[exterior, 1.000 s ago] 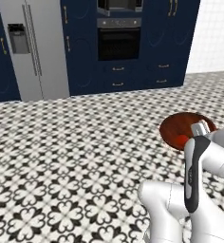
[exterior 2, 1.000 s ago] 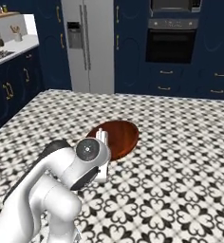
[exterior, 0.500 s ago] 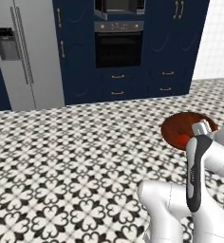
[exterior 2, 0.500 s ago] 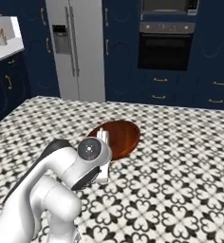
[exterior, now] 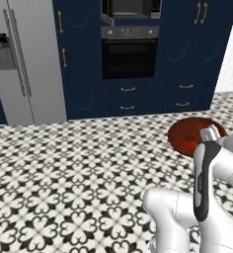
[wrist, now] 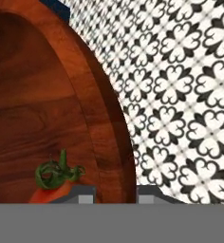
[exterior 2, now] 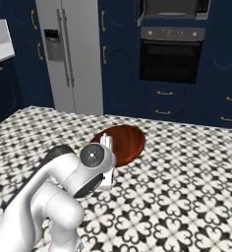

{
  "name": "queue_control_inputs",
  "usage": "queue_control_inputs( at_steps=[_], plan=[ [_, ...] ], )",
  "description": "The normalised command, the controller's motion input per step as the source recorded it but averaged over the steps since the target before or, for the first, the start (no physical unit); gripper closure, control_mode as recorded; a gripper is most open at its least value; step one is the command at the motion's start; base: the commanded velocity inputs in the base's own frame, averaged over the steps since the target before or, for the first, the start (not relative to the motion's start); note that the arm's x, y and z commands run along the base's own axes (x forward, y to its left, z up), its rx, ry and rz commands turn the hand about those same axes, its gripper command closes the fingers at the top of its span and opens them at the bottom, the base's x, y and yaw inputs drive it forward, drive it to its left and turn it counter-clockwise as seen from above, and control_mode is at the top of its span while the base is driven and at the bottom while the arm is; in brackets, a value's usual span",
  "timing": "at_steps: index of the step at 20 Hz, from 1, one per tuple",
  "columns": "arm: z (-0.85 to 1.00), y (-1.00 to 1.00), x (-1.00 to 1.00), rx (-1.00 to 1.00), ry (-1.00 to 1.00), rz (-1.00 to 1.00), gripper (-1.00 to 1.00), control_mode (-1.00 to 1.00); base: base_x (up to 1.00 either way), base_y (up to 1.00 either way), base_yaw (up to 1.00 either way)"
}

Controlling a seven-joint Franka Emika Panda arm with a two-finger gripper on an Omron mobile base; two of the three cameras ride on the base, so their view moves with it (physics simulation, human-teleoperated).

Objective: Pick the tomato from the sink and place it in the bowl. Then pick the bowl and place it in the microwave. Then close the microwave door and press the start button.

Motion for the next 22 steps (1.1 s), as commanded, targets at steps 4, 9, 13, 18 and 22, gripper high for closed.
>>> queue_control_inputs(
  at_steps=[4, 9, 13, 18, 22],
  plan=[
    [0.0, 0.0, 0.0, 0.0, 0.0, 0.0, 1.0, 1.0, 1.0, -0.61, 0.2],
    [0.0, 0.0, 0.0, 0.0, 0.0, 0.0, 1.0, 1.0, 1.0, -0.56, 0.17],
    [0.0, 0.0, 0.0, 0.0, 0.0, 0.0, 1.0, 1.0, 1.0, -0.49, 0.14],
    [0.0, 0.0, 0.0, 0.0, 0.0, 0.0, 1.0, 1.0, 1.0, -0.39, 0.05],
    [0.0, 0.0, 0.0, 0.0, 0.0, 0.0, 1.0, 1.0, 1.0, -0.31, 0.0]
  ],
)
